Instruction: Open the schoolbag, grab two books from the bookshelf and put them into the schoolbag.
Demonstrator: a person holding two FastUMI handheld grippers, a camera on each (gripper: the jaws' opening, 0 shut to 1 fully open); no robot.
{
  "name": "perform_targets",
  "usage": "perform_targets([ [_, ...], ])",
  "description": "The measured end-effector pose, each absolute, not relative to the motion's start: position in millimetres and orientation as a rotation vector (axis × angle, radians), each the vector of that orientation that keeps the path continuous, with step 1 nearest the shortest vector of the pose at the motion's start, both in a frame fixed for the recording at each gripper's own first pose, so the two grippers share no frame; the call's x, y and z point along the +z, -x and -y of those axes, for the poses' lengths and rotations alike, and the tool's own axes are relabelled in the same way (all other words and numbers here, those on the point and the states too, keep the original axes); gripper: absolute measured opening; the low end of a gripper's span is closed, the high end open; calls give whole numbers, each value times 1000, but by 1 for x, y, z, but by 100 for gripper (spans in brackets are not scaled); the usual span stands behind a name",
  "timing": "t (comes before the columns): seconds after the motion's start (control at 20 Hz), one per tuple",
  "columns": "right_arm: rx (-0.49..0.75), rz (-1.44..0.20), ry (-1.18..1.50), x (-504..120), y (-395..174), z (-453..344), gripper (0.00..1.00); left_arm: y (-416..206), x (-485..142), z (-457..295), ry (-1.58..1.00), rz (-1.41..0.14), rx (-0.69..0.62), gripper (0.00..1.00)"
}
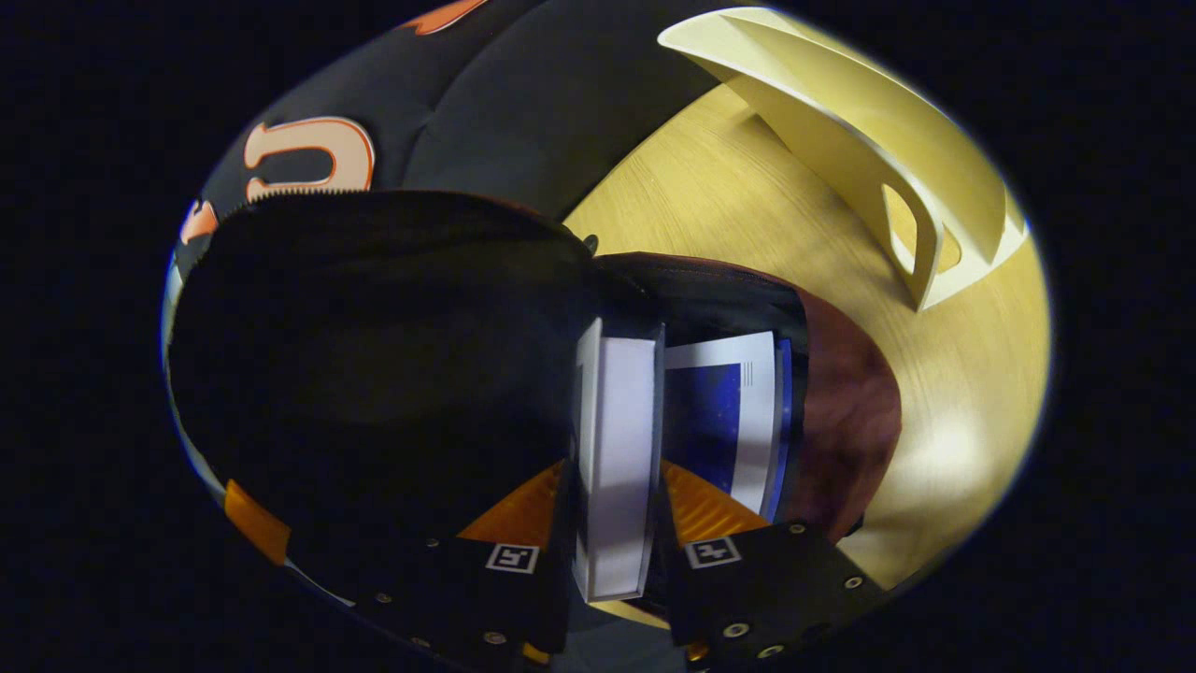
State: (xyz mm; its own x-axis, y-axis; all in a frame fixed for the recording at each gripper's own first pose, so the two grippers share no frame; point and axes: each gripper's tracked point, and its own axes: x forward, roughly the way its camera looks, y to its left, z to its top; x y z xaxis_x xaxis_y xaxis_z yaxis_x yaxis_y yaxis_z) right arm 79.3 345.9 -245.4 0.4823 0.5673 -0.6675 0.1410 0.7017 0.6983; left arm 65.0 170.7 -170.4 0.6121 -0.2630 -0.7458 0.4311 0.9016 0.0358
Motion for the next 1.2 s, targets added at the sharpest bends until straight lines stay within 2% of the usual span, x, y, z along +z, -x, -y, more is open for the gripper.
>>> perform_targets([
  [0.25, 296, -1046, -726, -225, -75, -325, 96, -66, -176, -170, -205, -814, -398, 5],
  [0.55, 202, -903, -581, -200, -87, -231, 96, -62, -174, -143, -193, -782, -447, 13],
  [0.8, 144, -813, -521, -177, -84, -167, 97, -57, -174, -115, -166, -780, -454, 13],
  [0.9, 130, -771, -503, -163, -85, -144, 97, -55, -169, -99, -160, -767, -457, 16],
  [1.1, 97, -683, -417, -134, -84, -96, 97, -54, -155, -63, -142, -715, -460, 29],
  [1.15, 77, -654, -381, -126, -84, -79, 97, -55, -147, -51, -138, -699, -463, 38],
  [1.2, 69, -616, -343, -115, -85, -65, 97, -55, -142, -40, -131, -686, -464, 41],
])
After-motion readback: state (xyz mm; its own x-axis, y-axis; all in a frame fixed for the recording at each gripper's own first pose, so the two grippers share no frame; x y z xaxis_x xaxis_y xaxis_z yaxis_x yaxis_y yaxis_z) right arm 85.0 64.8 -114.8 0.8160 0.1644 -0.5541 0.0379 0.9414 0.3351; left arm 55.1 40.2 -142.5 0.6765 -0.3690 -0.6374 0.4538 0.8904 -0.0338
